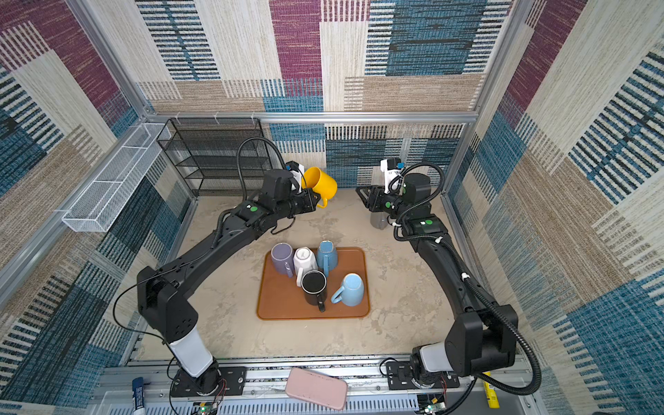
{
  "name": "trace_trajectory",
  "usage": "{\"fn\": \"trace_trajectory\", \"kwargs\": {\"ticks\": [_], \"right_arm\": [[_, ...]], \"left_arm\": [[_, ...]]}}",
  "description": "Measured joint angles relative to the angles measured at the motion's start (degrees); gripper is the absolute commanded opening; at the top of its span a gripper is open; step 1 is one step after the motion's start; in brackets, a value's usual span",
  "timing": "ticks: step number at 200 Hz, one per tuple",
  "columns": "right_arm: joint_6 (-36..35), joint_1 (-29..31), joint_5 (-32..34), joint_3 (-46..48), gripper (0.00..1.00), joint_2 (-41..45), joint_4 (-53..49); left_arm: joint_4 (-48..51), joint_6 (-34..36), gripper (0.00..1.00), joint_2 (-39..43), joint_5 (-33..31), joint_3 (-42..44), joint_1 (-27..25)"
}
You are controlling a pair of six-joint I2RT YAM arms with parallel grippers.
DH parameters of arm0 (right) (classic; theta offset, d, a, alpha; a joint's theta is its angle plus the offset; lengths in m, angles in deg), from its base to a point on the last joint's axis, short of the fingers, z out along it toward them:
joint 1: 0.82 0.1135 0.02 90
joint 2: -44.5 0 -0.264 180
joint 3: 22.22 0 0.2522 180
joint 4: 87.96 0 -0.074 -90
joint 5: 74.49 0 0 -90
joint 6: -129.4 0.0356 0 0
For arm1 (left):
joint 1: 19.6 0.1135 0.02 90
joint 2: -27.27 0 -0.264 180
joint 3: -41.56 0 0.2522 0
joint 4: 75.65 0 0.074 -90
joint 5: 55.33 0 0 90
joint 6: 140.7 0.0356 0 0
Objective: Turn the mug right side up
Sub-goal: 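Rotate the yellow mug upright with the left gripper while the right gripper releases and withdraws, then lower the upright yellow mug beside the grey mug with the left gripper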
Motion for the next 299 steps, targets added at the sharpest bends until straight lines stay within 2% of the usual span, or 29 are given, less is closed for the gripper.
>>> {"fn": "trace_trajectory", "kwargs": {"ticks": [48,76,98,187,299], "right_arm": [[-0.81,-0.22,5.44,0.55,0.36,0.46,-2.95],[-0.85,-0.28,7.23,1.49,0.36,0.81,-3.87],[-0.83,-0.28,8.55,2.16,0.35,1.36,-4.46],[-0.52,-0.28,10.05,4.79,0.35,1.79,-4.50],[0.55,-0.28,10.08,6.88,0.34,2.69,-4.46]], "left_arm": [[14.43,0.24,0.00,-17.00,-0.70,-22.23,-1.42],[24.37,1.07,0.00,-27.12,-3.58,-37.86,-2.73],[28.20,1.95,0.00,-31.80,-5.09,-44.72,-3.78],[32.17,3.43,0.00,-38.93,-13.60,-48.06,-7.37],[30.71,3.43,0.00,-44.57,-15.67,-48.06,-8.59]]}}
